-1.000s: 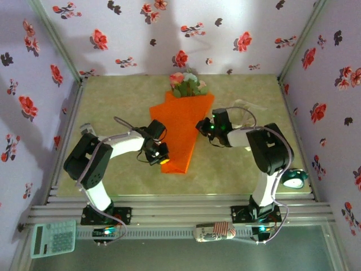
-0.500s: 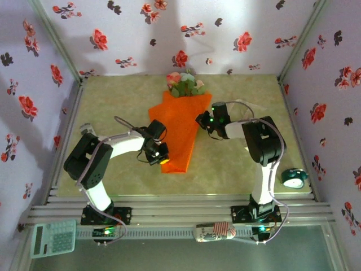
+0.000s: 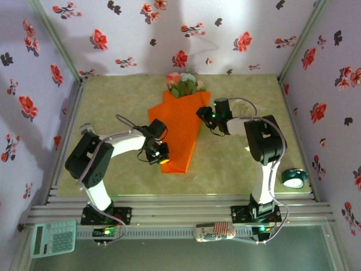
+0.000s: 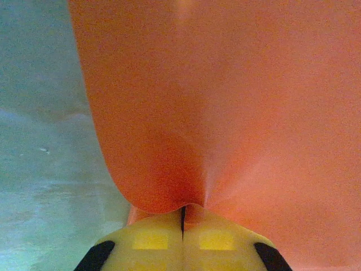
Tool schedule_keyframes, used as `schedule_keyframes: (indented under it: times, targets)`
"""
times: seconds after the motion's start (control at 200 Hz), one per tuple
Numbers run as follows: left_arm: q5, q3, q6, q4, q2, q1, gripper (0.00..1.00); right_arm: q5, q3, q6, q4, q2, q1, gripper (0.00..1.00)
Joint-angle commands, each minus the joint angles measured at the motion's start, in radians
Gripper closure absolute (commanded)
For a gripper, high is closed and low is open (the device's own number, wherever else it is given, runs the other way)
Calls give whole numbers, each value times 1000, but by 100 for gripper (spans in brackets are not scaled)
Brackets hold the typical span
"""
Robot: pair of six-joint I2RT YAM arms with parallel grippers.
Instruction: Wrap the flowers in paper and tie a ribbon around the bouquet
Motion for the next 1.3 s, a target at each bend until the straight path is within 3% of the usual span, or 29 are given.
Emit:
schedule_keyframes:
  times: [0.0, 0.09, 0.27, 0.45, 0.53, 0.605, 0.75, 0.88, 1.015, 1.085, 1.13, 1.21, 1.295]
  targets:
    - [-184, -69, 55, -170, 97, 5, 100, 4, -10, -20, 6, 15, -12, 58]
    - [-184, -66, 75, -179, 102, 6, 100, -14, 30, -19, 25, 55, -17, 64]
    - [-191, -63, 97, -200, 103, 10, 100, 24, 34, -26, 24, 46, -22, 100]
    - [-195, -75, 117, -217, 84, 11, 100, 49, -13, -26, 61, -5, -33, 99]
    - [-195, -76, 125, -224, 82, 12, 100, 39, 0, -29, 61, 8, -35, 70]
    - [-195, -74, 130, -227, 80, 12, 100, 18, 32, -25, 62, 47, -37, 61]
    - [-195, -68, 129, -230, 83, 13, 100, 9, 94, -19, 51, 108, -46, 63]
    - [-195, -63, 129, -231, 87, 13, 100, 19, 103, -9, 65, 116, -63, 100]
    - [-195, -65, 129, -233, 88, 15, 100, 16, 116, -17, 63, 114, -79, 100]
    - [-193, -65, 130, -233, 88, 15, 100, 5, 135, -19, 57, 126, -87, 69]
    - [-192, -63, 131, -234, 89, 14, 100, 3, 144, -20, 52, 136, -92, 62]
    - [-190, -59, 130, -237, 89, 15, 100, 1, 171, -24, 41, 157, -101, 62]
    - [-188, -57, 128, -238, 92, 15, 100, -9, 202, -20, 36, 180, -108, 72]
